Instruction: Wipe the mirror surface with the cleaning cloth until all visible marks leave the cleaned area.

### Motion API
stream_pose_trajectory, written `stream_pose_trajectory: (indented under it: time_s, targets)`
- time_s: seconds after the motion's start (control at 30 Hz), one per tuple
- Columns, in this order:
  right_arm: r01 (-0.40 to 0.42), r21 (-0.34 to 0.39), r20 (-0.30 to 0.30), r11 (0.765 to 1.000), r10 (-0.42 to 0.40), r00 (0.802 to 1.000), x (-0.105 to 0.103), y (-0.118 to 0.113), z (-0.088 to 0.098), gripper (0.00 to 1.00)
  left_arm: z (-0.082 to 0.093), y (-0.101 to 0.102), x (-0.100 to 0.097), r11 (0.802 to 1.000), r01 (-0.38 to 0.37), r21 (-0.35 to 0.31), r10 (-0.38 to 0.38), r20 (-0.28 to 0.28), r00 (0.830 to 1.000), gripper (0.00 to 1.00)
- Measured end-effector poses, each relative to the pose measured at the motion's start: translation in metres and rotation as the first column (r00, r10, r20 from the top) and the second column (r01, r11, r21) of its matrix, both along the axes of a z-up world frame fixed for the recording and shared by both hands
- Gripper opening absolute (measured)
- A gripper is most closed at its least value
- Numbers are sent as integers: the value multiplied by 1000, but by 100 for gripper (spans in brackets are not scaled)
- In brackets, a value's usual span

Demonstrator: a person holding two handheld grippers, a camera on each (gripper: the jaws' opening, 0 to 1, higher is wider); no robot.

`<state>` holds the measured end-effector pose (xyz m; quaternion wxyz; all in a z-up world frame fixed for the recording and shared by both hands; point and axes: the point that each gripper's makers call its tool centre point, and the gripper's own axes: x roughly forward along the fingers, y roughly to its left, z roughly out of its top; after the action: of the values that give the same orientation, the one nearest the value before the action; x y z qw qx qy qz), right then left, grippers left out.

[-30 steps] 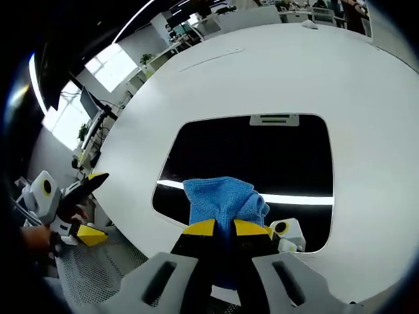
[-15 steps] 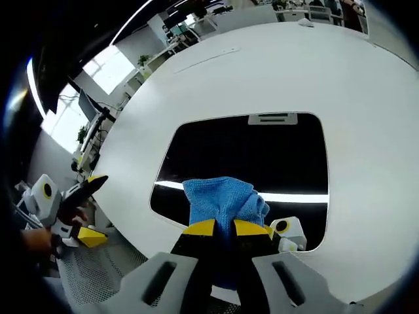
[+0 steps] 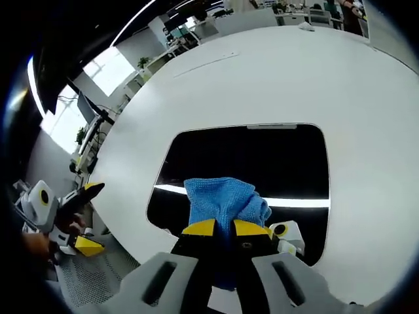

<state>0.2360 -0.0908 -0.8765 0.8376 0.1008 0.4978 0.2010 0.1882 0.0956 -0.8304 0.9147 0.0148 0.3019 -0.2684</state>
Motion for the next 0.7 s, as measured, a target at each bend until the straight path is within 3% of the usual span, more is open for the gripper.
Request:
stream_pose_trajectory:
  time_s: [0.7]
  targets:
    - [-5, -26, 20, 1000, 6, 1000, 54, -3, -9, 3, 5, -3, -2, 1000, -13, 3, 13, -10, 1000, 89]
